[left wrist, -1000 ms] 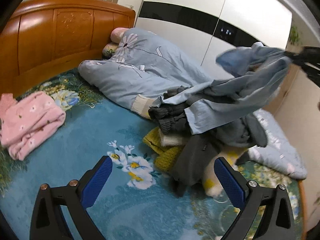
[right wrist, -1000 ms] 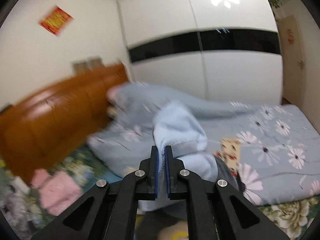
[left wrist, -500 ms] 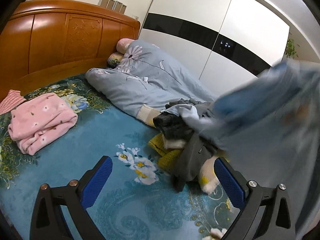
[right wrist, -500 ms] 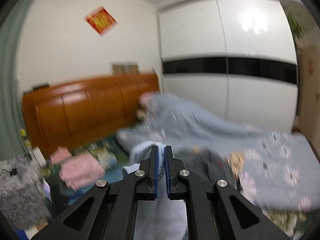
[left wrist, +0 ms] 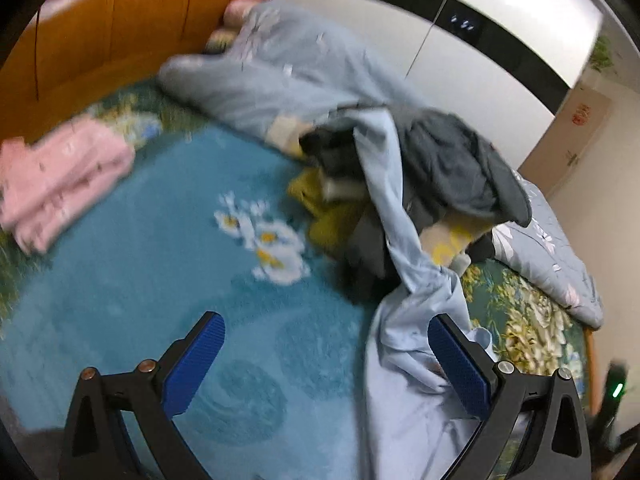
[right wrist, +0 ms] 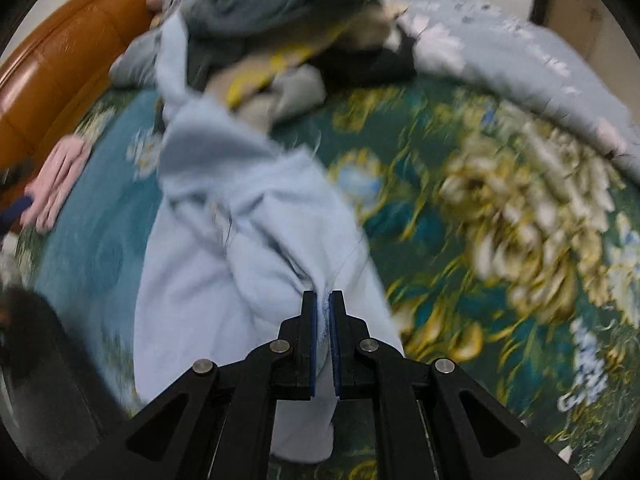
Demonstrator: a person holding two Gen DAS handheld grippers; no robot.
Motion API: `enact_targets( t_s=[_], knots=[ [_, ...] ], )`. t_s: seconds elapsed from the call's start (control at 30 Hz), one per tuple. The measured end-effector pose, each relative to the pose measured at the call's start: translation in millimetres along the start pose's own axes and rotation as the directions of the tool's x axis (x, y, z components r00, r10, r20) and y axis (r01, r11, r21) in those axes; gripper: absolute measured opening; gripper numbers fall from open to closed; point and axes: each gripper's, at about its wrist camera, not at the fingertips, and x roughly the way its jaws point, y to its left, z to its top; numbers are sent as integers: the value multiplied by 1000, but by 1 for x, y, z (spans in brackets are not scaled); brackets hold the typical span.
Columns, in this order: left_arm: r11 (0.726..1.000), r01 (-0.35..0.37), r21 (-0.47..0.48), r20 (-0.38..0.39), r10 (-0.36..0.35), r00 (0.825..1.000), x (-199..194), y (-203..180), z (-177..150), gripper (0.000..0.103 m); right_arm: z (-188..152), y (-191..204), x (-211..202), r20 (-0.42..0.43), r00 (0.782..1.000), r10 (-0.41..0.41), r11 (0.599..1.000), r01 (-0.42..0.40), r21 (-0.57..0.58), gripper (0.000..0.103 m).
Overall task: Fold clothes
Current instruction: 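Pull the light blue shirt off the pile and lower it onto the bed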
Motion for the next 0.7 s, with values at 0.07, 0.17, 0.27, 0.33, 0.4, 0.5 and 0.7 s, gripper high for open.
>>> enact_targets(
  t_s=[0.07, 0.17, 0.27, 0.33, 0.4, 0.5, 0.7],
  knots=[
    [1000, 4, -14, -30, -4, 1000, 13, -3, -1, 103, -17, -2, 12, -25, 1000, 11, 1000, -12, -25, 6],
    [1000, 10, 13, -63, -9, 998, 29, -14, 0, 103, -36, 1, 21, -88, 995, 48, 997, -53, -55, 6],
    [998, 27, 51, -103, -22, 994, 48, -29, 3, 102, -37, 1, 15, -106, 990, 97, 991, -106, -86, 9],
    [998, 45, 52, -132, -38, 991, 62, -36, 4, 102, -32, -2, 6, -73, 991, 111, 988, -118, -103, 11],
    [998, 57, 41, -164, -50, 985, 75, -40, 3, 102, -22, -8, -4, -31, 989, 145, 985, -147, -90, 21],
    [998, 61, 28, -197, -54, 979, 89, -44, -3, 102, -2, -17, -5, 36, 986, 166, 985, -164, -44, 46],
    [998, 35, 61, -227, -20, 974, 101, -45, -13, 102, 64, -16, 44, 49, 989, 140, 984, -144, 104, 47]
  ],
)
